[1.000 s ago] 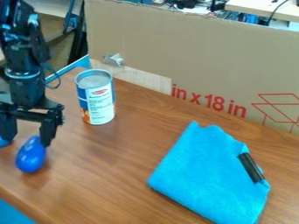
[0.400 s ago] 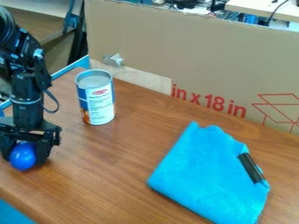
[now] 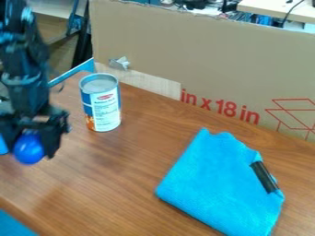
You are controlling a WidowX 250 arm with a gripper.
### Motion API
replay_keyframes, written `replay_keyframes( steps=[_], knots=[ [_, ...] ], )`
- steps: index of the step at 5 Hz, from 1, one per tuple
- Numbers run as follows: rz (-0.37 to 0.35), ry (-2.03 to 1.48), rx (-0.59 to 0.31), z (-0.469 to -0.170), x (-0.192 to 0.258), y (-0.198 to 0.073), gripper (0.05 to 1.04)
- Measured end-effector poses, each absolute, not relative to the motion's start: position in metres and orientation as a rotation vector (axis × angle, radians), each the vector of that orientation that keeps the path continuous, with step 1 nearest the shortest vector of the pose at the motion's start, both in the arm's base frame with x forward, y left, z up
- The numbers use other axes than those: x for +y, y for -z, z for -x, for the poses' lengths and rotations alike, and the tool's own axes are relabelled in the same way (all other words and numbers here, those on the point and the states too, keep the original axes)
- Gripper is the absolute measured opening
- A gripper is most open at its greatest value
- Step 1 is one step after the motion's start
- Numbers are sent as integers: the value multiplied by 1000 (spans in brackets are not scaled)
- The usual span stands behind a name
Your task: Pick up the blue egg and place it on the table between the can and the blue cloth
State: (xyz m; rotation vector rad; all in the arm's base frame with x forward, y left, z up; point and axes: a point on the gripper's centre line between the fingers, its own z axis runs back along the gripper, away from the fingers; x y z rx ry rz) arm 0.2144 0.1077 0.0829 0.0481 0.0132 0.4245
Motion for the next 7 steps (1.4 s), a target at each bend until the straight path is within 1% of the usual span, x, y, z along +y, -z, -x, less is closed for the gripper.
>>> replay_keyframes(
  steps=[1,2,3,4,5,6,7],
  knots=[
    [-14,-337,-3,-225,74,-100,816],
    [-6,-248,-74,-260,50,-112,816],
    [13,-211,-67,-284,41,-99,816],
    [10,-137,-40,-309,32,-78,816],
    [15,-98,-16,-317,25,-49,816],
    [16,-69,12,-319,17,-28,816],
    [17,-57,-10,-327,11,-27,815]
  ],
)
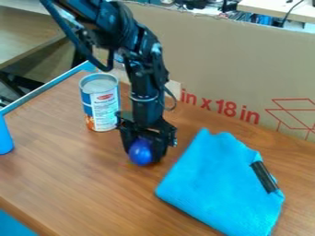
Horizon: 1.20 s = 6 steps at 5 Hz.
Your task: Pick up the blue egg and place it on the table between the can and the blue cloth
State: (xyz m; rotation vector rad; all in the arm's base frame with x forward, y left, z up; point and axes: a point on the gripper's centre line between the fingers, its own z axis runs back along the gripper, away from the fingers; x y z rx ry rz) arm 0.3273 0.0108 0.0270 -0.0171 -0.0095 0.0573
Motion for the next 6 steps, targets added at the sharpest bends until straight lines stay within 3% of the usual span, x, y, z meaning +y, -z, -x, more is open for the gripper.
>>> replay_keyframes(
  steps=[1,2,3,4,5,6],
  knots=[
    [23,-62,-8,-328,10,-28,861],
    [3,-102,32,-322,13,-28,1014],
    [13,-110,-1,-323,12,-43,1009],
    [69,-105,-48,-326,8,-67,1009],
    [78,-100,-72,-306,25,-107,1009],
    [7,-122,-103,-262,58,-137,1009]
  ],
)
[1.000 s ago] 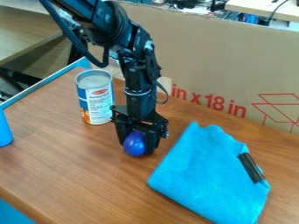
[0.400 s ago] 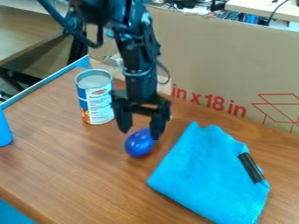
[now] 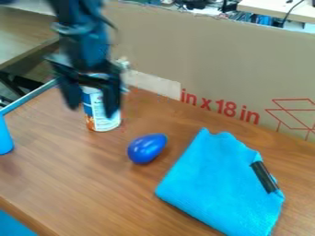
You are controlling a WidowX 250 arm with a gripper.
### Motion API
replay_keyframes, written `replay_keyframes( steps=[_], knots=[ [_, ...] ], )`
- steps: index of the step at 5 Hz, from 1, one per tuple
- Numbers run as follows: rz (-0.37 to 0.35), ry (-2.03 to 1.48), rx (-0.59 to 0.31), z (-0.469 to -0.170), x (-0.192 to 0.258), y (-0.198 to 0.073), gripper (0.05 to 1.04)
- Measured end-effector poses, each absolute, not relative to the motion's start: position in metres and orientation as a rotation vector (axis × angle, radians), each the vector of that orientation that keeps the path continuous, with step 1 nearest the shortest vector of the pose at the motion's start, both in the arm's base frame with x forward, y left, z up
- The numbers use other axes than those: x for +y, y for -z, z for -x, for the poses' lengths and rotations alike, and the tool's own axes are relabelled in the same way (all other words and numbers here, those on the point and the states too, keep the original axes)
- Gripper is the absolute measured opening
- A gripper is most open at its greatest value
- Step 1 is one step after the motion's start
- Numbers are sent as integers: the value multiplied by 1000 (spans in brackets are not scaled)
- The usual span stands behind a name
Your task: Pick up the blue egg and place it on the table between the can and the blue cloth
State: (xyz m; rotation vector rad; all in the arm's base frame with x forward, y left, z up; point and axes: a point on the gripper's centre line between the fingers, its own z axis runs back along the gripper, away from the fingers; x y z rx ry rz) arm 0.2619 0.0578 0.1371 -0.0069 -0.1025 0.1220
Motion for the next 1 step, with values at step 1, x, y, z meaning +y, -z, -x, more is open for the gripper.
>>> replay_keyframes(
  steps=[1],
  knots=[
    [-58,-89,-88,-241,84,-152,1009]
  ],
)
